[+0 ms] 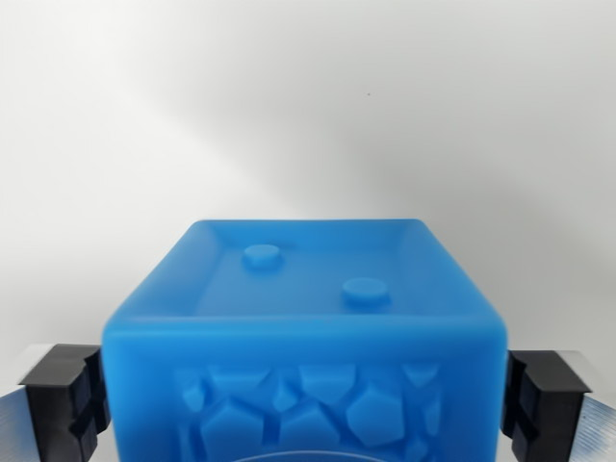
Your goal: Stack cube
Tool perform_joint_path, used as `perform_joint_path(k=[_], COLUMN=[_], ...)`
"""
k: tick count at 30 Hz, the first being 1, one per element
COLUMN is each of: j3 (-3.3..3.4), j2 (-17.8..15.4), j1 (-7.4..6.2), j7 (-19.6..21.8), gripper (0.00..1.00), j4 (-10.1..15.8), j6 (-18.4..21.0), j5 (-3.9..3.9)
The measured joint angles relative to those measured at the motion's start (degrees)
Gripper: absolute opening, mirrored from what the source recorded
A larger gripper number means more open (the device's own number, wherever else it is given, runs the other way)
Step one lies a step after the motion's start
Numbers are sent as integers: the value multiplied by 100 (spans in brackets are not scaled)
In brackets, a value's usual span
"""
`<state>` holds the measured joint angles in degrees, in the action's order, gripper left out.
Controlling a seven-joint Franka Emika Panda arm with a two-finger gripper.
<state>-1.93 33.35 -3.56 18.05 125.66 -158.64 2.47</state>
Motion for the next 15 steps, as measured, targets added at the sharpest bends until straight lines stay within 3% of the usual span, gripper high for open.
perform_joint_path(k=[1,15], j3=[1,2], j2=[1,1], j1=[-1,-1], j7=[0,0], gripper=[0,0], j4=[-2,-6], j6=[0,-1], j5=[0,0])
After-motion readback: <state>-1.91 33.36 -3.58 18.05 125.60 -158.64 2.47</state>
